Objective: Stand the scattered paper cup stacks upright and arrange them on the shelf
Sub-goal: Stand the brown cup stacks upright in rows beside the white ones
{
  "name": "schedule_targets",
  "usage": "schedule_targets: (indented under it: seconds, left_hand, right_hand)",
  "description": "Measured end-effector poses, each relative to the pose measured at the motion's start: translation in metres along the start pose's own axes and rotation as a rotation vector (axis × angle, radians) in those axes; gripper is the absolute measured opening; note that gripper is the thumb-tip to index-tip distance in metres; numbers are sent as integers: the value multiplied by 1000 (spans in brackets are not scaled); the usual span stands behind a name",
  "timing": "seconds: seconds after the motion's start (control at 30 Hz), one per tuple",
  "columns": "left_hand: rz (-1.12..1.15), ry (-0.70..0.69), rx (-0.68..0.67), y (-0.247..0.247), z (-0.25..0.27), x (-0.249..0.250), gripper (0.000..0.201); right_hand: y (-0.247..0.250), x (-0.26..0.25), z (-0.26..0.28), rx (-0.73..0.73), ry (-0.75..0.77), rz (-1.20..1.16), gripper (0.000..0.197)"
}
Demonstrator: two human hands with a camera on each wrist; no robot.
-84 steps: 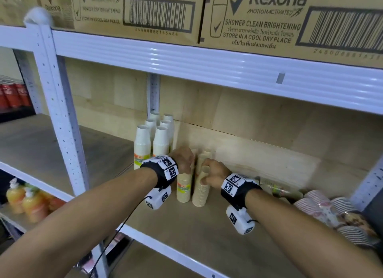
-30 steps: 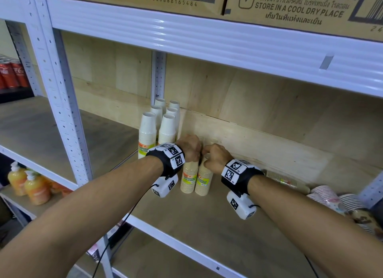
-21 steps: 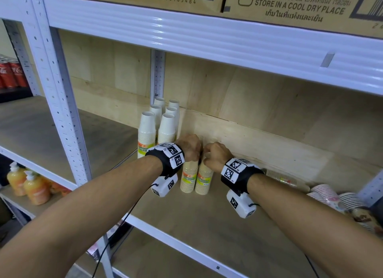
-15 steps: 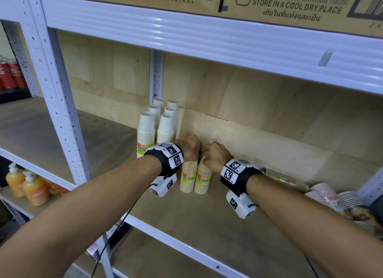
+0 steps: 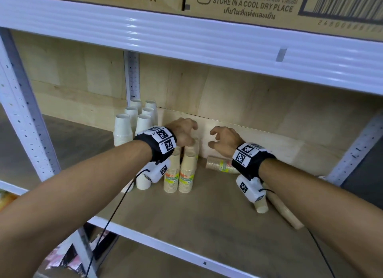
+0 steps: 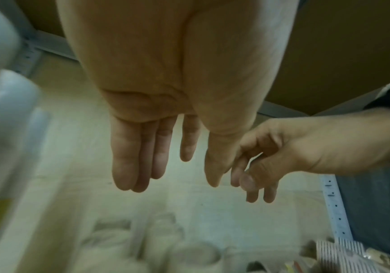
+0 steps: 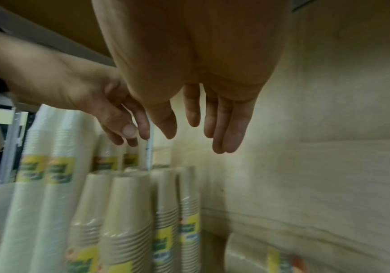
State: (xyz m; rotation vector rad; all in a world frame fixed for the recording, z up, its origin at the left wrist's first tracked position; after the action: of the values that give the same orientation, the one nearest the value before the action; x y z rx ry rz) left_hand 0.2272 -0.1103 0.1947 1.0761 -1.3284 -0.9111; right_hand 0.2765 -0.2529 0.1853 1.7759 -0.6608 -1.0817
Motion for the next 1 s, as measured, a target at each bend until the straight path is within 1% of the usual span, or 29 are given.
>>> schedule_targets:
  seconds: [0.13, 0.2, 0.4, 0.53, 0.67, 0.77, 0.83, 0.9, 1.0]
  left_hand:
    - [23, -71, 29, 11, -14, 42, 59]
    - [52, -97, 13, 7, -24, 62, 58]
    - [113, -158, -84, -41, -51, 108, 61]
    - [135, -195, -139, -79, -69, 128, 60]
    - [146, -205, -178, -120, -86, 138, 59]
    - [127, -205, -205, -149, -100, 137, 59]
    - [116, -192, -219, -167, -112, 135, 59]
    - [90, -183, -219, -181, -119, 133, 59]
    - [72, -168, -200, -196, -129, 129, 58]
  right_hand:
    - [26, 40, 3, 48, -97, 16, 39]
    - [33, 61, 10, 53, -140, 26, 39]
    - [35, 119, 37, 23, -257, 25, 42]
    - [18, 155, 58, -9, -353, 14, 46]
    - [-2, 184, 77, -38, -403, 13, 49]
    - [-28, 199, 87, -138, -432, 28, 66]
    - [-44, 209, 90, -174, -456, 35, 75]
    - [-48, 212, 94, -174, -470, 58, 73]
    - [-58, 219, 100, -175, -501, 40, 61]
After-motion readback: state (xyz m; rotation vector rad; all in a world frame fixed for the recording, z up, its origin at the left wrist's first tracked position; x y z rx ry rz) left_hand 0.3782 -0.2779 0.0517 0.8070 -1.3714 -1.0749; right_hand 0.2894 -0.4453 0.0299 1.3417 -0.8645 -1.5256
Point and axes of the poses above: each hand's wrist, its own z-axis away from the middle knuckle, its own y-axis out of the back of the hand, x = y × z, the point moved 9 cm from there along -z, towards the middle knuckle, and after that the axes turned 2 degrees about -z, right-handed, at the moved point
